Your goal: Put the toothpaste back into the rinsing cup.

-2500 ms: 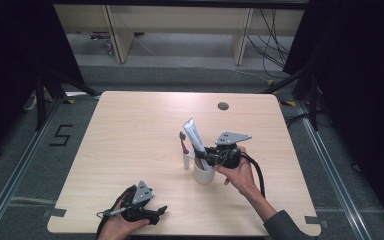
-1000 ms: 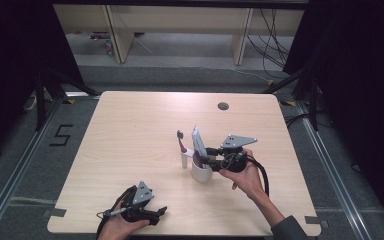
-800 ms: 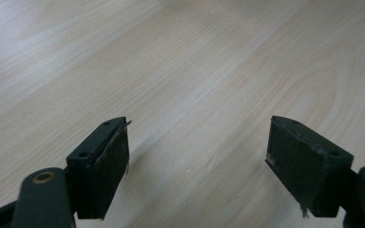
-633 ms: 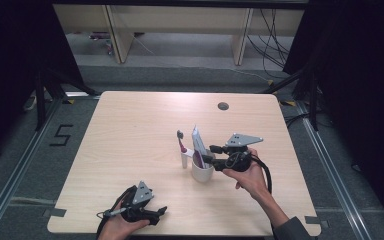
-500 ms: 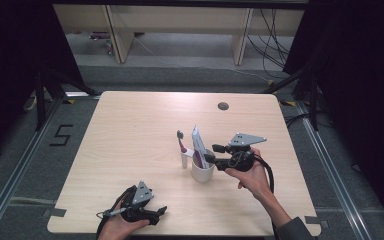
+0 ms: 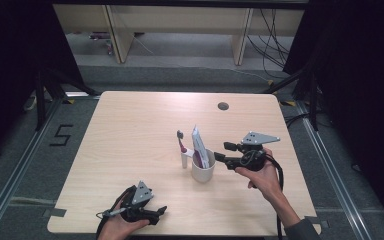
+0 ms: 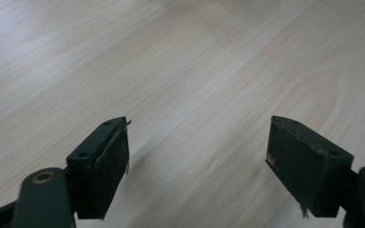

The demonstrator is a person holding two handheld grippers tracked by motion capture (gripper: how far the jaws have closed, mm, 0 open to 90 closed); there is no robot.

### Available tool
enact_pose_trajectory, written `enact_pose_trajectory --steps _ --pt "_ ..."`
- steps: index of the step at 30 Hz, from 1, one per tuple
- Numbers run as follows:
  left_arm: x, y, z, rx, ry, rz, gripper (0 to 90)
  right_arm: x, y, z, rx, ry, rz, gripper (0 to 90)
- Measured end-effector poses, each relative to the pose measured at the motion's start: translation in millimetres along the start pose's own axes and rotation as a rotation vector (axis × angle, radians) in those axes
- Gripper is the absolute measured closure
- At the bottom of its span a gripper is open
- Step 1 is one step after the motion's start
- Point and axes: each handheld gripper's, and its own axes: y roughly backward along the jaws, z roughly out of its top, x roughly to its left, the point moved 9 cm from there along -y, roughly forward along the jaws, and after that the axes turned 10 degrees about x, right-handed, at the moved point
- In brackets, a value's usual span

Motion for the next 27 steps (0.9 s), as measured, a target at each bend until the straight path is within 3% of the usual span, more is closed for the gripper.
enact_pose_trajectory --steps 2,4,5,7,8,10,11,15,16,19,20,21,22,23,24,26,27 --pt "-0.5 -0.4 0.6 -0.008 0.01 0.0 21.5 -3.9 2.3 1.2 -0.017 0.024 -0.013 39.7" --pt "0.6 0.7 -0.9 0.008 -0.008 0.001 21.5 -2.7 4.6 -0.7 -0.01 -0.006 -0.008 39.0" --pt "0.5 0.5 -0.4 0.002 -0.001 -0.001 21.5 -5.7 4.8 0.2 -0.022 0.021 -0.018 38.6" --pt "1.0 -0.3 -0.2 -0.005 0.011 0.004 21.5 -7.8 7.0 -2.0 -0.012 0.02 -0.022 37.9" --pt "0.9 -0.1 -0.1 -0.007 0.013 0.003 21.5 -6.1 7.2 -2.9 -0.013 -0.005 -0.003 37.6" --pt "1.2 0.4 0.1 -0.006 0.01 0.003 21.5 -10.1 9.6 -4.3 -0.017 0.0 -0.02 36.9" --pt "0.8 0.2 0.5 -0.01 0.016 0.002 21.5 -9.5 11.9 -7.0 -0.001 -0.026 -0.016 36.6" --pt "1.0 0.3 -0.6 -0.005 0.014 0.005 21.5 -16.1 17.6 -11.4 -0.015 -0.024 -0.031 34.6" --pt "0.8 0.5 -0.8 -0.006 0.016 0.005 21.5 -14.4 18.2 -13.1 -0.011 -0.056 -0.023 34.4" --pt "0.9 1.1 -0.9 -0.014 0.017 0.003 21.5 -19.6 23.2 -16.7 -0.01 -0.039 -0.038 33.5" --pt "1.3 2.0 -1.4 -0.012 0.017 0.006 21.5 -18.7 23.7 -18.2 -0.011 -0.057 -0.034 33.2" --pt "1.7 2.9 -2.5 -0.002 0.012 0.006 21.5 -23.0 25.6 -18.4 -0.019 -0.031 -0.053 33.2" --pt "0.9 2.3 -1.4 -0.016 0.028 0.006 21.5 -21.3 25.9 -19.3 -0.02 -0.057 -0.044 33.0" --pt "1.0 2.5 -1.7 -0.015 0.028 0.007 21.5 -22.6 26.5 -19.8 -0.02 -0.048 -0.042 32.7" --pt "0.6 2.3 -1.4 -0.02 0.034 0.006 21.5 -20.9 27.5 -21.6 -0.01 -0.078 -0.036 32.6" --pt "1.1 3.0 -2.4 -0.013 0.027 0.008 21.5 -24.4 28.7 -22.5 -0.014 -0.051 -0.048 32.1" --pt "1.6 3.2 -2.5 -0.013 0.026 0.011 21.5 -22.1 29.1 -24.3 -0.007 -0.073 -0.036 31.7"
